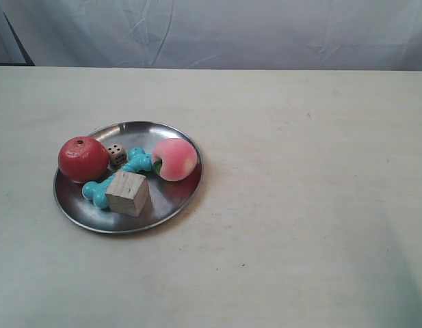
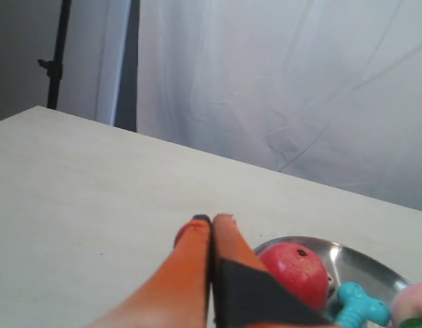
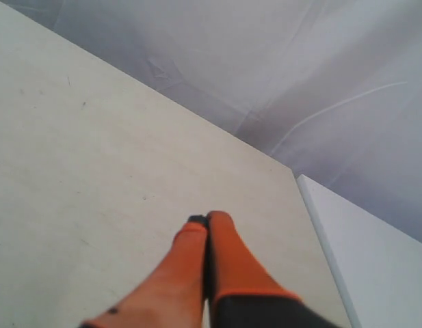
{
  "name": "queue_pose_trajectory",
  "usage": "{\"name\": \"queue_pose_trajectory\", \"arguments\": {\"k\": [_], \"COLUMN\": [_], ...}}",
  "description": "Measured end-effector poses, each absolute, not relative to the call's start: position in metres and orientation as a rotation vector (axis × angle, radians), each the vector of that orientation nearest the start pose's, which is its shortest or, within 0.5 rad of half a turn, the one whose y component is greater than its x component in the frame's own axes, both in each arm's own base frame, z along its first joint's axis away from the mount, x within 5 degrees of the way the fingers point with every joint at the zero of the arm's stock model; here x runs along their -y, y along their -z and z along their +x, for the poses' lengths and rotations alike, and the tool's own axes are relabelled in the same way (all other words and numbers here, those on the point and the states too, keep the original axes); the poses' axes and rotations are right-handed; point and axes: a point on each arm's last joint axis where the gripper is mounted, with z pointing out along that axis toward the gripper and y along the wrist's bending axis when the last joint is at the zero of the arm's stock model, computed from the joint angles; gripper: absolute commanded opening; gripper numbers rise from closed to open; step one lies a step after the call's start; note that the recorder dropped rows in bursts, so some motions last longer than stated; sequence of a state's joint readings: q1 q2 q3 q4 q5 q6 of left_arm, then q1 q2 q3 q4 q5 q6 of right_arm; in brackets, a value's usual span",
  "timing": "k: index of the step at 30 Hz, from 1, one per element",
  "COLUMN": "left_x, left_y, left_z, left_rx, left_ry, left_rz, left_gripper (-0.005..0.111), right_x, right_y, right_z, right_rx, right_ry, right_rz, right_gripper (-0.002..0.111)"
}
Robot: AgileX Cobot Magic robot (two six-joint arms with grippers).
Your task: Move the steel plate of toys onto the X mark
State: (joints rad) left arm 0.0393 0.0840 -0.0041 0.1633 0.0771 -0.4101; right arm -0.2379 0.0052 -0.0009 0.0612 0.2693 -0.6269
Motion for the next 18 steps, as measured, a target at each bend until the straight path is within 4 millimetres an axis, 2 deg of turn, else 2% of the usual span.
{"name": "queue_pose_trajectory", "arguments": {"k": [18], "left_x": [-0.0008], "left_y": [-0.2075], "left_z": [0.0568], "left_rx": [-1.55], "left_ry": [0.189], "left_rz": [-0.198], "left_gripper": [0.0], "right_x": [0.0116], "right_y": [-0.1888], "right_z": [0.0541], "right_rx": [-1.766], "right_ry": [0.57], "right_rz": [-0.307], "right_gripper": [0.0]}}
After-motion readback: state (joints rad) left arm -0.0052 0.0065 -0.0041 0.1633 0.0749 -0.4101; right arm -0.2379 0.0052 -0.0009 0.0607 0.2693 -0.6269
